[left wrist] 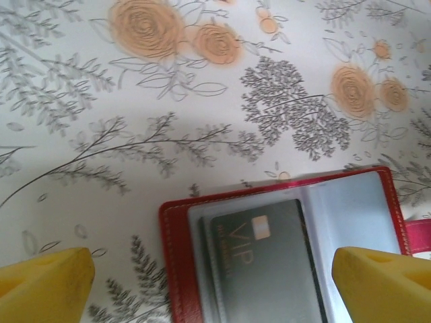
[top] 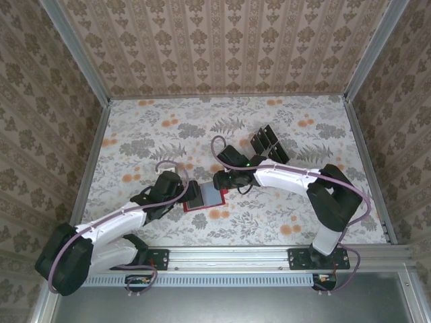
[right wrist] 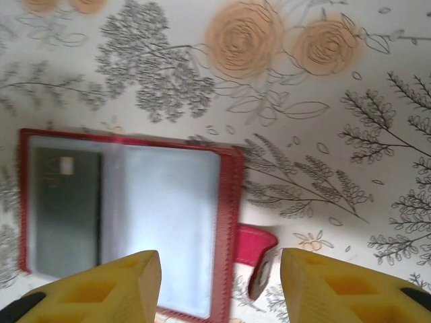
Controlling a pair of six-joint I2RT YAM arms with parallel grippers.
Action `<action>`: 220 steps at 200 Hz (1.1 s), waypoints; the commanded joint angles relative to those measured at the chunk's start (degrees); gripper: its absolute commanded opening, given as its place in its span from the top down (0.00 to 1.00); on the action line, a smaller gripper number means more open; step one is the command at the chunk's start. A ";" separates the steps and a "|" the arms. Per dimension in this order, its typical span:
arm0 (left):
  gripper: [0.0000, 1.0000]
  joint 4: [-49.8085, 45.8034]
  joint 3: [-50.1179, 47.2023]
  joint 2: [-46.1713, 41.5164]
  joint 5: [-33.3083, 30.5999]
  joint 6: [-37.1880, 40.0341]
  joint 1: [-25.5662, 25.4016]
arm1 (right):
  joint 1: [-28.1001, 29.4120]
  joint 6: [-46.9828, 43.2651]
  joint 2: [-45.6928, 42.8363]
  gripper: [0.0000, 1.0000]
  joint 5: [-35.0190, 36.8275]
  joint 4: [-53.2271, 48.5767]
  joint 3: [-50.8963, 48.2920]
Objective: Put the credit cards into the card holder
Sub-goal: Move the card holder to the center of the table.
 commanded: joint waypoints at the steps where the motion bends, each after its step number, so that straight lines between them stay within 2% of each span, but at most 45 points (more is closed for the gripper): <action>1: 0.00 4.76 -0.27 2.25 2.55 2.56 0.66 | -0.16 -0.94 2.58 0.48 1.36 -0.73 -0.87; 85: 0.00 14.94 -0.80 11.46 6.49 5.10 0.93 | -0.16 1.90 4.56 0.52 -0.96 3.56 -4.87; 120: 0.00 17.16 -0.03 13.56 8.93 5.59 0.91 | -0.10 3.02 4.71 0.56 -2.05 5.23 -6.17; 191: 0.00 18.50 -0.58 3.39 11.33 0.28 0.75 | -0.16 4.22 6.10 0.70 -3.44 7.78 -7.53; 220: 0.00 20.90 -0.40 2.43 13.34 -2.63 0.62 | -0.15 4.73 6.74 0.73 -3.90 9.02 -8.20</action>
